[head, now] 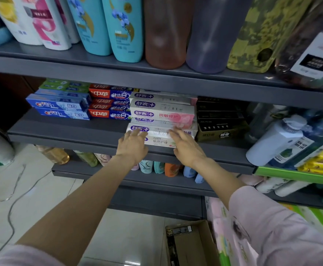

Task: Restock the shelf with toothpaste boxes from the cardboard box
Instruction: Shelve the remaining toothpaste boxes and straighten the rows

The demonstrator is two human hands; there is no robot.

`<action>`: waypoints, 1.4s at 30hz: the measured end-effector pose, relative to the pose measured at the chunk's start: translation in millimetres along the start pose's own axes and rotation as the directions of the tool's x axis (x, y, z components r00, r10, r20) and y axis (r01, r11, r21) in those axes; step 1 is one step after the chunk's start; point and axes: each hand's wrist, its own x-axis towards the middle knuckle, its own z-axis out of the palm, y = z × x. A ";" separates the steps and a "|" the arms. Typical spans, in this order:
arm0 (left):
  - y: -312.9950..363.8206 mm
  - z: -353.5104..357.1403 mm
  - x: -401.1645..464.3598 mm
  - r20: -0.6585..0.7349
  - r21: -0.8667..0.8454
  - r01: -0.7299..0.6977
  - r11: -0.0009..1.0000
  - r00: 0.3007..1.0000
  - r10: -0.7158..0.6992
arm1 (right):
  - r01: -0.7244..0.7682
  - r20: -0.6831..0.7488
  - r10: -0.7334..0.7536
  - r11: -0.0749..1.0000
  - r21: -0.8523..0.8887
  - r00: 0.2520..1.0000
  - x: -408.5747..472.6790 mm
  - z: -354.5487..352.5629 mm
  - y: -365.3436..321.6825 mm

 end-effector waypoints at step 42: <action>6.7 18.2 21.9 0.135 -0.825 0.318 0.468 0.914 -0.383 | -0.387 0.058 0.427 0.744 0.545 0.902 -19.4 8.5 15.9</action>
